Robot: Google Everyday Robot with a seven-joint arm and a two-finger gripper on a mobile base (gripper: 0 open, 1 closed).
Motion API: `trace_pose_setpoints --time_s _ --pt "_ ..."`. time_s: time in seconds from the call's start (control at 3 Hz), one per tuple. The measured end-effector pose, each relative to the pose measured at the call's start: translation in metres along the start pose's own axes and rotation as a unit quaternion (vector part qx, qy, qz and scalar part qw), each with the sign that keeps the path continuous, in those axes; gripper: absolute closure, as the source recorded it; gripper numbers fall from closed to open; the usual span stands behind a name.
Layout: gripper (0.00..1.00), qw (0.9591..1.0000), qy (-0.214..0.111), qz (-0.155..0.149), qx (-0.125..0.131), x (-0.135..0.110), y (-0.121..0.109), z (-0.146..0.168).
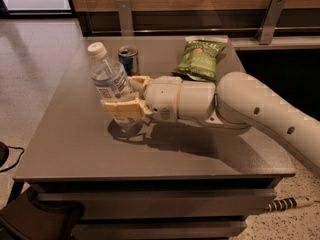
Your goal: Place blue plastic bottle upright
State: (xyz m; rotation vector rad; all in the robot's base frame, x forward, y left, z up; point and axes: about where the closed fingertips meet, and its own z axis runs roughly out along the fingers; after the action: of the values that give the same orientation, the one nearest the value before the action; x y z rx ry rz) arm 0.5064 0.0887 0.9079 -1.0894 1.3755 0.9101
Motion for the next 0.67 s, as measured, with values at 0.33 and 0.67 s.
trace_pose_setpoints --time_s 0.33,0.67 --pt "1.00 0.9995 -0.022 0.019 0.012 -0.0027 0.0035 0.0055" --pt "1.00 0.9988 -0.038 0.023 0.021 -0.0097 0.0065 0.0090"
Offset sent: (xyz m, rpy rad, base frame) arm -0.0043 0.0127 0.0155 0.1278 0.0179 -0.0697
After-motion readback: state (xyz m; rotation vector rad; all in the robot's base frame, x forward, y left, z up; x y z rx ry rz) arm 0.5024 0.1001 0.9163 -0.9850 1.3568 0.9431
